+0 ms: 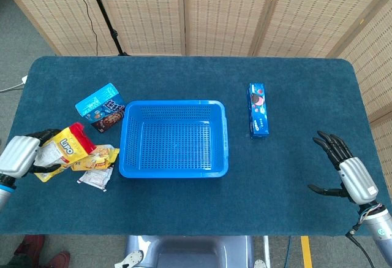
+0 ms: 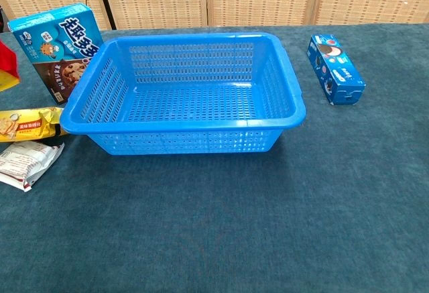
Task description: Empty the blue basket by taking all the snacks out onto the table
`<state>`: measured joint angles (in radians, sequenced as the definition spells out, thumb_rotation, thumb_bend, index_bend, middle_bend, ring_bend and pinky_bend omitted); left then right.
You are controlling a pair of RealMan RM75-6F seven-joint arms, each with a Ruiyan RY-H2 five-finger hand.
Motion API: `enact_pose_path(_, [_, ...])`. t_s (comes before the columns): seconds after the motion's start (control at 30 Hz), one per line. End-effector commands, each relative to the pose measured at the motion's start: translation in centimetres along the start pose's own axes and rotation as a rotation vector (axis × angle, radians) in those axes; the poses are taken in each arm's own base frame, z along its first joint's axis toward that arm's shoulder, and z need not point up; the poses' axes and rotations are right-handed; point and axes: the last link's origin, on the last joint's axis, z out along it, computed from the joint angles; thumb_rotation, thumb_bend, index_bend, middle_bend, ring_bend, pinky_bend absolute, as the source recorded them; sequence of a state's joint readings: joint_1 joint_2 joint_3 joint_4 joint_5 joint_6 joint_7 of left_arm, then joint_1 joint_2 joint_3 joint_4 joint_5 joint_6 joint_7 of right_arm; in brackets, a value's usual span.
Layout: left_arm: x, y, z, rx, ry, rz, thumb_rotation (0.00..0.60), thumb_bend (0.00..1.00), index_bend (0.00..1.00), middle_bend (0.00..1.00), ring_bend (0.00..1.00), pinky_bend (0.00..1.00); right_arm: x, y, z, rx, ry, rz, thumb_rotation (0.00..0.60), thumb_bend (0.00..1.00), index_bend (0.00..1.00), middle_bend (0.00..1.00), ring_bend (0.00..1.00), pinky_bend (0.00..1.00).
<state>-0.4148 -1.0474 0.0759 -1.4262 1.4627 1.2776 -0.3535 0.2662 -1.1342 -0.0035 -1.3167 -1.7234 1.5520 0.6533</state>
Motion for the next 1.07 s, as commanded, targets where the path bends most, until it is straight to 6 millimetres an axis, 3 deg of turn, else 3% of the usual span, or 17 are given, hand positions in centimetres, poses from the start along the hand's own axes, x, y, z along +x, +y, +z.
enact_pose_path(0.03, [-1.6, -3.3, -0.9, 0.116, -0.007, -0.058, 0.6, 0.5, 0.62, 0.5, 0.49, 0.7, 0.0, 0.0, 0.0, 0.0, -0.002, -0.002, 0.6, 0.0, 0.0, 0.0, 0.0, 0.0])
enact_pose_path(0.13, [-2.4, -4.4, -0.2, 0.172, -0.033, -0.065, 0.6, 0.48, 0.58, 0.47, 0.44, 0.66, -0.2, -0.1, 0.1, 0.001, -0.005, -0.001, 0.6, 0.0, 0.0, 0.0, 0.0, 0.0])
enact_pose_path(0.2, [-3.4, -4.8, 0.1, 0.212, -0.111, -0.092, 0.6, 0.4, 0.37, 0.26, 0.24, 0.44, -0.3, -0.1, 0.1, 0.002, -0.01, -0.006, 0.6, 0.0, 0.0, 0.0, 0.0, 0.0])
enact_pose_path(0.27, [-3.6, -4.3, 0.8, 0.214, -0.13, -0.144, 0.6, 0.17, 0.05, 0.02, 0.02, 0.08, -0.4, -0.1, 0.1, -0.001, -0.013, -0.007, 0.6, 0.0, 0.0, 0.0, 0.0, 0.0])
enact_pose_path(0.3, [-3.4, -4.0, 1.1, 0.199, -0.1, -0.167, 0.6, 0.09, 0.0, 0.0, 0.0, 0.02, -0.4, -0.1, 0.1, -0.002, -0.013, -0.007, 0.6, 0.0, 0.0, 0.0, 0.0, 0.0])
enact_pose_path(0.33, [-3.2, -3.8, 1.2, 0.186, -0.073, -0.179, 0.6, 0.03, 0.0, 0.0, 0.0, 0.0, -0.4, -0.1, 0.1, -0.003, -0.013, -0.008, 0.6, 0.0, 0.0, 0.0, 0.0, 0.0])
enact_pose_path(0.4, [-2.7, -3.2, 1.3, 0.154, 0.002, -0.2, 0.6, 0.0, 0.0, 0.0, 0.0, 0.0, -0.4, 0.0, 0.1, -0.004, -0.012, -0.009, 0.6, 0.0, 0.0, 0.0, 0.0, 0.0])
enact_pose_path(0.7, [-1.1, 0.6, -2.0, 0.04, 0.152, -0.212, 0.6, 0.0, 0.0, 0.0, 0.0, 0.0, 0.5, -0.3, 0.2, -0.003, 0.043, -0.016, 0.6, 0.0, 0.0, 0.0, 0.0, 0.0])
enact_pose_path(0.83, [-1.2, 2.4, -4.4, 0.04, 0.2, -0.158, 0.6, 0.0, 0.0, 0.0, 0.0, 0.0, 1.2, 0.6, 0.1, -0.067, 0.14, -0.17, 0.6, 0.0, 0.0, 0.0, 0.0, 0.0])
enact_pose_path(1.07, [-1.4, 2.9, -6.0, 0.065, 0.239, -0.055, 0.6, 0.0, 0.0, 0.0, 0.0, 0.0, 1.3, 1.6, -0.1, -0.138, 0.162, -0.28, 0.6, 0.0, 0.0, 0.0, 0.0, 0.0])
